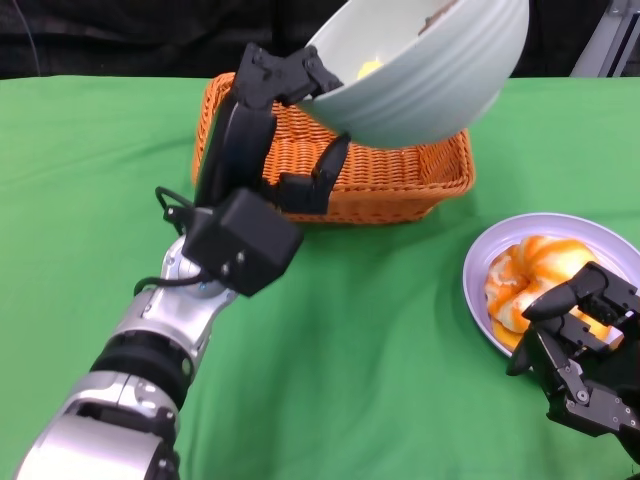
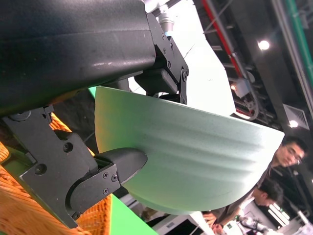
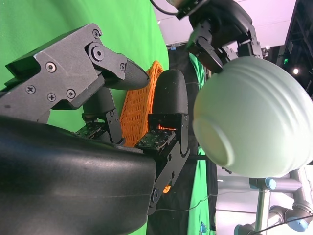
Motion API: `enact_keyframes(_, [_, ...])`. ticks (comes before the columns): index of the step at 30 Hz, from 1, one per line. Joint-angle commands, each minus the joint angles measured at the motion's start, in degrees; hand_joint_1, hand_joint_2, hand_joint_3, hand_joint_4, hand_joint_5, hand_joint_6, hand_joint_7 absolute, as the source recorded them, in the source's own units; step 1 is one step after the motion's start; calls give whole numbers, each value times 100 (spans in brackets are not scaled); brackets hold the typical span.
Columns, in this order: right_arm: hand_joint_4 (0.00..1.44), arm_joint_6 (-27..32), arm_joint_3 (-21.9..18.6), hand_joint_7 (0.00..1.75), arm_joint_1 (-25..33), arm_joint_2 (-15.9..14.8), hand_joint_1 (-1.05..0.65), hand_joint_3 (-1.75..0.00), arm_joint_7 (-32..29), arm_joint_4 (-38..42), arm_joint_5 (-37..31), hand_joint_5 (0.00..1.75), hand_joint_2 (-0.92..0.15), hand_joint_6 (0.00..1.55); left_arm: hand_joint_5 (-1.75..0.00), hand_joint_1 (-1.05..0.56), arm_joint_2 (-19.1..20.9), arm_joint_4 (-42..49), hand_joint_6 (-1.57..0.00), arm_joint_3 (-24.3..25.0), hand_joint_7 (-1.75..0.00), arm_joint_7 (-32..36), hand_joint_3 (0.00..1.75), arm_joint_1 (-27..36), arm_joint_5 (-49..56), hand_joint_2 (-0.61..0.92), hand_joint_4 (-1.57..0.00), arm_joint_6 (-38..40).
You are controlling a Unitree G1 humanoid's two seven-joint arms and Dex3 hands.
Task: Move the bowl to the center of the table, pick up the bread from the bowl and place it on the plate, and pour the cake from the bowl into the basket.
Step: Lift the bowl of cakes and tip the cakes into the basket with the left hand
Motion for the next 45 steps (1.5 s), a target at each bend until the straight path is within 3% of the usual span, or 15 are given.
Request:
enact_keyframes(1, [71, -20, -57, 129, -14, -35, -10, -100, -12, 12, 27, 165, -54, 62, -175, -20, -39, 84, -74, 94, -151, -49, 125, -263, -192, 50, -93, 70])
enact_keyframes(10, [71, -64, -63, 129, -13, -20, -13, -99, 42, 69, 53, 164, -54, 62, -175, -25, -311, 274, -74, 279, -149, -423, 118, -534, -604, 51, -93, 561])
enact_keyframes(23, [71, -279, -37, 129, -47, 8, -12, -99, 49, 249, -32, 166, -54, 61, -175, -30, -879, 404, -71, 955, -152, -1670, 114, -914, -1781, 51, -89, 1432])
enact_keyframes(28, [71, -288, -26, 130, -50, 6, -10, -100, 63, 292, 6, 166, -54, 62, -175, -33, -998, 362, -73, 1226, -153, -2105, 113, -982, -2199, 49, -87, 1719])
enact_keyframes(35, [70, -286, -29, 130, -51, 8, -9, -100, 69, 296, 9, 166, -54, 62, -175, -34, -1011, 340, -73, 1284, -154, -2206, 112, -986, -2258, 49, -86, 1777])
enact_keyframes(39, [71, -457, -36, 133, -91, 13, -13, -97, 89, 436, -59, 166, -54, 61, -175, -27, -1294, 378, -72, 2072, -162, -2837, 116, -1226, -3405, 48, -87, 2665])
enact_keyframes(45, [71, -473, -32, 134, -95, 18, -13, -98, 96, 452, -46, 166, -54, 61, -175, -25, -1293, 374, -71, 2195, -165, -2935, 110, -1279, -3568, 52, -87, 2892])
